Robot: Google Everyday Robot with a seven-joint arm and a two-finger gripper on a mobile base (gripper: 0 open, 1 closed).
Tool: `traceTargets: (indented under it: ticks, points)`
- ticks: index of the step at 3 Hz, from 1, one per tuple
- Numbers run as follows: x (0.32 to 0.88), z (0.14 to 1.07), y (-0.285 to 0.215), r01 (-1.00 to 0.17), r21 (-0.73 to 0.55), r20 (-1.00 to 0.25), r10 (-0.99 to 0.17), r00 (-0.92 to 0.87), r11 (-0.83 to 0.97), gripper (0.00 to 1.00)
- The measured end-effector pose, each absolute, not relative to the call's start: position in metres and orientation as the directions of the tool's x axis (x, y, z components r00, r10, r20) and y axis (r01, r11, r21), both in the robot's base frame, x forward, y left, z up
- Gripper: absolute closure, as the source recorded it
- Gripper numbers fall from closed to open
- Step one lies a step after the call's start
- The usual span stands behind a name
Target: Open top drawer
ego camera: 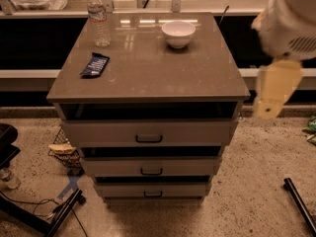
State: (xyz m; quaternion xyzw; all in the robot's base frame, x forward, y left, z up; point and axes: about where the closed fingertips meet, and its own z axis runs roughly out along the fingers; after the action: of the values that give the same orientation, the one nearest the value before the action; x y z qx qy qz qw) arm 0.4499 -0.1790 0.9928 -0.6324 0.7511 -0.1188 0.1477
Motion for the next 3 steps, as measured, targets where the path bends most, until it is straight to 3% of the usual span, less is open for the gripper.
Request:
traceTargets:
  ticks: [1, 3]
  points:
    - [0.454, 0.961, -0.155, -0.887, -0.442, -0.029, -0.99, -0.137, 0.136, 0.0]
    - [0.472, 0.815, -0.126, -0.891, -0.414, -0.087, -0.983, -0.164, 0.185, 0.0]
